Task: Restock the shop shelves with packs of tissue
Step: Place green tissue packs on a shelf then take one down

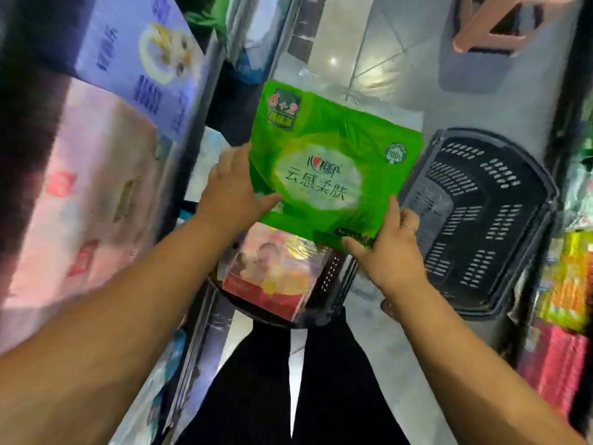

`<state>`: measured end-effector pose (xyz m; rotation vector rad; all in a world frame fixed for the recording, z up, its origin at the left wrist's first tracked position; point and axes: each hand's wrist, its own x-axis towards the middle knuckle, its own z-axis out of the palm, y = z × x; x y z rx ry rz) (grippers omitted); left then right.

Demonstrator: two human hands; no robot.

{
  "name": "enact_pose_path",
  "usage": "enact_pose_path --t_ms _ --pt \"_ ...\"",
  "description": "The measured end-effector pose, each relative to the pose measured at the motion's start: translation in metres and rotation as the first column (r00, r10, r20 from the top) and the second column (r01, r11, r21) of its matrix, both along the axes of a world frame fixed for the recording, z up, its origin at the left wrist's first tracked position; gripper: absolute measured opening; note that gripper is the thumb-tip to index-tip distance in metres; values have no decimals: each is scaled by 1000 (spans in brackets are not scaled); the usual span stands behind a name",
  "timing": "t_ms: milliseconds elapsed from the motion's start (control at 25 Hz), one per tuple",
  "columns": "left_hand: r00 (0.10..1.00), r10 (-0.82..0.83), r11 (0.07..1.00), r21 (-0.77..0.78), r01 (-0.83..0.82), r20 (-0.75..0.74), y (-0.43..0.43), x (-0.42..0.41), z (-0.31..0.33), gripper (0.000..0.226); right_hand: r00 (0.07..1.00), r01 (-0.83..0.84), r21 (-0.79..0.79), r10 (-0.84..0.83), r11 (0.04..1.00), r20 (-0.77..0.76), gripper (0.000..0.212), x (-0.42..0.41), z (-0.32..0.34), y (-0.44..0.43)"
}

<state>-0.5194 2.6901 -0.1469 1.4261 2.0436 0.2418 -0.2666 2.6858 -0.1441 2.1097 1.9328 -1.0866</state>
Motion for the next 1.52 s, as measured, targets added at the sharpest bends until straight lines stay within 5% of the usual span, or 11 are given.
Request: enact_pose_path --t_ms 240,520,1080,1280,1520 --pt "921 299 953 -35 -300 248 58 -13 -105 105 828 466 -49 -455 883 -328 125 14 -106 63" --pt "829 377 903 36 -429 412 47 -3 -109 93 702 531 -126 -518 838 -490 105 19 -112 71" --pt "580 728 600 69 -797 365 -178 75 87 85 870 -11 -132 -56 991 -490 101 47 73 -14" --pt "441 821 442 86 -893 363 -289 113 135 89 853 -210 -97 134 973 -504 103 47 117 -83" --pt "258 892 195 200 -960 370 -439 168 194 89 714 -488 11 407 873 -569 106 41 172 -188"
